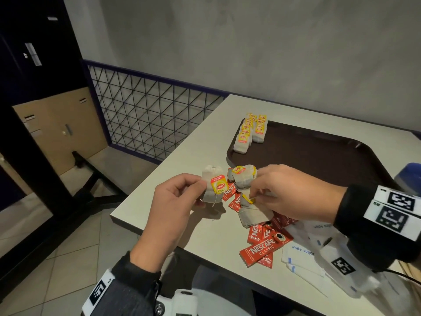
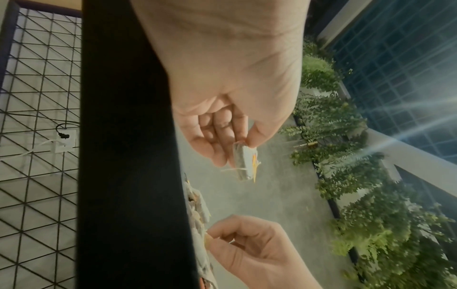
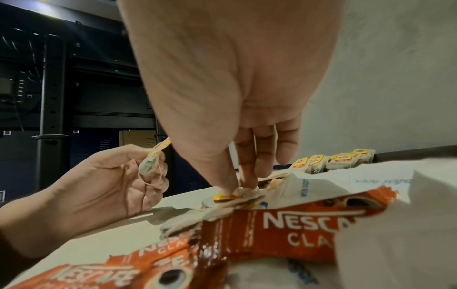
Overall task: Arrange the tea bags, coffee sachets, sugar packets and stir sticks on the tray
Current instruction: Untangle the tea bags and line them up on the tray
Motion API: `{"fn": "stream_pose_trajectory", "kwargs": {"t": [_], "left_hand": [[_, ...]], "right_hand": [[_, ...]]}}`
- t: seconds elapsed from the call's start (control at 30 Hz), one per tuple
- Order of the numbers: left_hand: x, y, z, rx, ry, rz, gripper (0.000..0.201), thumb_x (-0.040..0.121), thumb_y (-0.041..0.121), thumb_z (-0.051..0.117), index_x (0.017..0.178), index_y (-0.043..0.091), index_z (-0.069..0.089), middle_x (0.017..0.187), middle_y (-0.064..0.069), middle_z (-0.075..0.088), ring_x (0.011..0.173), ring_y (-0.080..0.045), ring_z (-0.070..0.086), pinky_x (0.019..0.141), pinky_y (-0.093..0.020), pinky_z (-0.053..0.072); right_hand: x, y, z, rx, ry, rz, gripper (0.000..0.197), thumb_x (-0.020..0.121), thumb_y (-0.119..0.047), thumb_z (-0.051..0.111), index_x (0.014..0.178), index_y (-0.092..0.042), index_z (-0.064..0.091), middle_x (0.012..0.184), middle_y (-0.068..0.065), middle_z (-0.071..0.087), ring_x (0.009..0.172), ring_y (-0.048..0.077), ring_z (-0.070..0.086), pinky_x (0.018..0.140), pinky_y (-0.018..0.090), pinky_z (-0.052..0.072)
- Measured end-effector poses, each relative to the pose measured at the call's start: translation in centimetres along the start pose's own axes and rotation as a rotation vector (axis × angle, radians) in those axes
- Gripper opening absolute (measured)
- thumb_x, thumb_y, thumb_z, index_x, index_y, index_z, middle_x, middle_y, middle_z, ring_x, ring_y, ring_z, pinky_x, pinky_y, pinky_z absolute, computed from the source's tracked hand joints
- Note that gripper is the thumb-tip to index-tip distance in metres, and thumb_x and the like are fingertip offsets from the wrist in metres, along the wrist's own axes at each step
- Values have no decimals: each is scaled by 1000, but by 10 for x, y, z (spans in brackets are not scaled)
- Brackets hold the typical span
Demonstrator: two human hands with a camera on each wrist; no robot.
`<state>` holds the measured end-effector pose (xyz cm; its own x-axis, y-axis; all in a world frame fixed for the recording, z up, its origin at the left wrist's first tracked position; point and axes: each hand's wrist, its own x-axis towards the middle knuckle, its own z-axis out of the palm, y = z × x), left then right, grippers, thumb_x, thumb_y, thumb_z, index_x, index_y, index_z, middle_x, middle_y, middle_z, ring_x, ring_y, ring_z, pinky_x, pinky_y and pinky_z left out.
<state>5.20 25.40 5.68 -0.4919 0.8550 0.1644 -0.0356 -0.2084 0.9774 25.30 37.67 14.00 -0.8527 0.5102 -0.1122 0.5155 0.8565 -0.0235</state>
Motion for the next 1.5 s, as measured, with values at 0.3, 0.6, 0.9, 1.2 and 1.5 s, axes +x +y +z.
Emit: {"fn": "stream_pose_trajectory", "kwargs": {"t": [0.3, 0.6, 0.9, 1.2, 1.5], "left_hand": [[-2, 0, 0, 12, -43, 28, 13, 90, 16, 70, 84, 21, 80, 85, -12, 75, 72, -25, 65, 71, -38, 55], [-8, 6, 1, -6, -119, 76, 17, 83, 38, 73, 85, 23, 81, 83, -4, 76, 71, -16, 64, 66, -32, 53], [-10, 10, 3, 25, -175, 76, 19, 85, 34, 70, 88, 20, 83, 85, -4, 79, 82, -22, 75, 78, -42, 62], [-16, 19, 4, -284, 141, -12, 30, 75, 41, 75, 89, 16, 83, 91, -8, 76, 89, -38, 72, 72, -56, 62], [-41, 75, 37, -563, -25, 40, 25, 78, 29, 63, 69, 12, 78, 63, -3, 70, 57, -10, 68, 52, -20, 53]], "right_hand": [[2, -32, -16, 816, 156, 67, 34, 83, -35, 80, 114, -30, 68, 95, -3, 72, 87, 17, 70, 77, 31, 60], [9, -43, -17, 997, 140, 101, 27, 86, -17, 76, 112, -14, 69, 84, 10, 77, 77, 27, 75, 72, 33, 60], [5, -57, -18, 761, 97, 68, 28, 88, -23, 77, 114, -26, 65, 81, -1, 78, 75, 14, 76, 81, 43, 62], [-7, -75, 0, 990, 88, 232, 31, 84, -18, 82, 111, -21, 65, 71, 8, 76, 61, 16, 71, 68, 36, 61], [-46, -78, 15, 1958, 161, 464, 21, 83, 0, 70, 103, 0, 71, 77, 19, 67, 62, 21, 63, 54, 24, 55]]}}
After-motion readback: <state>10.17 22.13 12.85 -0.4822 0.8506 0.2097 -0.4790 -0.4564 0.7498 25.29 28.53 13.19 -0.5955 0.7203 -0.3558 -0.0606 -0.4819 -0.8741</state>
